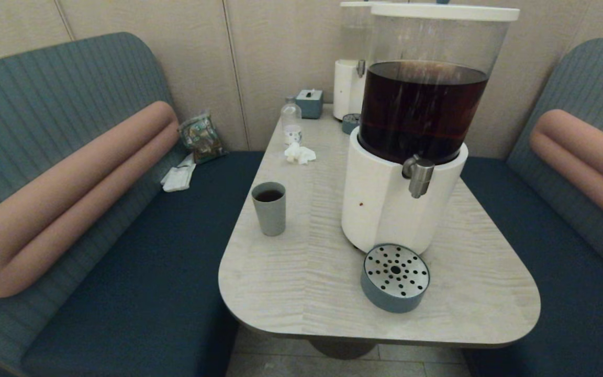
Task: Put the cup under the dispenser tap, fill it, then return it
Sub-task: Pick up the cup
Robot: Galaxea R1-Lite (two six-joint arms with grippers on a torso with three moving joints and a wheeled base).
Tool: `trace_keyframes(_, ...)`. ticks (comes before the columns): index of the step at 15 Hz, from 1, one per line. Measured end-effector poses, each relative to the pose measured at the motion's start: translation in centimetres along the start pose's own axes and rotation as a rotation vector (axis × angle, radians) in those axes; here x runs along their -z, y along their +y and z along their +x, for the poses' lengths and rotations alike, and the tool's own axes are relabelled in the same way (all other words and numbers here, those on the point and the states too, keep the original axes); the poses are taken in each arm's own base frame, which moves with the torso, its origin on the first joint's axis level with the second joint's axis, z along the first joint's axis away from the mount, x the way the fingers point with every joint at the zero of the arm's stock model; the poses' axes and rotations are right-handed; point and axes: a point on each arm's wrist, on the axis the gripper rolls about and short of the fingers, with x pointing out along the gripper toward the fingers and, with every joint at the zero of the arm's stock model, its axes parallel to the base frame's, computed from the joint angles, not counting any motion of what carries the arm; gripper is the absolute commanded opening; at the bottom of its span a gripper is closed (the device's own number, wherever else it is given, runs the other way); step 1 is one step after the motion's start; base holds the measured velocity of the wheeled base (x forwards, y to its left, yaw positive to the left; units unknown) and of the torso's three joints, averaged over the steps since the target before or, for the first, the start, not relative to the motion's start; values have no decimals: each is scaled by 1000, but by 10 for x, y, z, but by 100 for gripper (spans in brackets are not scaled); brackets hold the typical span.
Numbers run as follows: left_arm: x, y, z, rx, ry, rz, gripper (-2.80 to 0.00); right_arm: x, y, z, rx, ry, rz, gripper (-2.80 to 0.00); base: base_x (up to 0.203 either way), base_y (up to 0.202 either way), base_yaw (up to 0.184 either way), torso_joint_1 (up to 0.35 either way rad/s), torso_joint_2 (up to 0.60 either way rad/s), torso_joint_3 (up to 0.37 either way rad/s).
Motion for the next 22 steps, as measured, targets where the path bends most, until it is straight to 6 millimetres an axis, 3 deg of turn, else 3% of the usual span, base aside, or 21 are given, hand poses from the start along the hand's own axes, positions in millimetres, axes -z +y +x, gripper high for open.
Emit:
trace_keyframes(9, -7, -1, -2, 8, -24, 2, -280, 0, 0, 0, 0, 0, 0, -280, 0, 0, 0, 0, 0, 0)
trace_keyframes(12, -37, -3, -12, 40, -101, 0, -280, 0, 0, 0, 0, 0, -1, -280, 0, 0, 0, 0, 0, 0)
trace_keyframes(14, -72, -6, -19, 77, -151, -8, -280, 0, 0, 0, 0, 0, -1, -280, 0, 0, 0, 0, 0, 0)
trace_keyframes(16, -112, -9, -9, 134, -151, -26, -280, 0, 0, 0, 0, 0, -1, -280, 0, 0, 0, 0, 0, 0)
trace_keyframes(17, -131, -10, 4, 171, -139, -35, 0, 0, 0, 0, 0, 0, -1, -280, 0, 0, 0, 0, 0, 0)
trace_keyframes(20, -171, -20, 63, 303, -86, -54, 0, 0, 0, 0, 0, 0, -1, -280, 0, 0, 0, 0, 0, 0)
trace_keyframes(22, -179, -28, 111, 418, -37, -56, 0, 0, 0, 0, 0, 0, -1, -280, 0, 0, 0, 0, 0, 0)
